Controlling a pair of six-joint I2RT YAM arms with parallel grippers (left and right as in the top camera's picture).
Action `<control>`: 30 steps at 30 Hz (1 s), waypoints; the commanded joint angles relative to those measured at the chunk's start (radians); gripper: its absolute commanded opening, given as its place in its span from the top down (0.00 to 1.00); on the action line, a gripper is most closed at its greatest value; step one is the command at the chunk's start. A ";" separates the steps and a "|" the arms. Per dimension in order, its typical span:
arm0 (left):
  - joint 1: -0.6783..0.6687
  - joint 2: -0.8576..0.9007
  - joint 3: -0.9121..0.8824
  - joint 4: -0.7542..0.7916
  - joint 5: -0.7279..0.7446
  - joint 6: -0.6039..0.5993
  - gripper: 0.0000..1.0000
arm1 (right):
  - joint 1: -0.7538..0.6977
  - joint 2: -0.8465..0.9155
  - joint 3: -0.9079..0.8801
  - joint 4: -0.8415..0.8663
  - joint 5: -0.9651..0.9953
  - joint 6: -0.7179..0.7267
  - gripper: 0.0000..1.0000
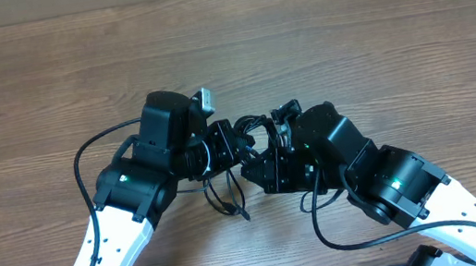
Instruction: Untangle cables
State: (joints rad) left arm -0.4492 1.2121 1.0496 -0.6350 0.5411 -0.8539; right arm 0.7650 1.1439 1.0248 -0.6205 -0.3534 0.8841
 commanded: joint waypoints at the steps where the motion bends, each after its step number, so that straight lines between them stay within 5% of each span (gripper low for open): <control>1: -0.016 -0.010 0.022 -0.024 0.028 0.067 0.96 | -0.048 0.010 0.015 0.006 0.072 0.001 0.96; 14: -0.016 -0.010 0.022 0.033 0.137 0.121 0.96 | -0.082 0.037 0.015 -0.009 0.098 -0.053 0.96; 30: 0.006 -0.010 0.022 0.188 0.264 0.007 0.96 | -0.081 0.109 0.015 -0.036 0.102 -0.043 0.96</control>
State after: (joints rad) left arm -0.4446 1.2278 1.0275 -0.4648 0.6582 -0.8146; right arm 0.6750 1.2232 1.0496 -0.6441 -0.2523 0.8448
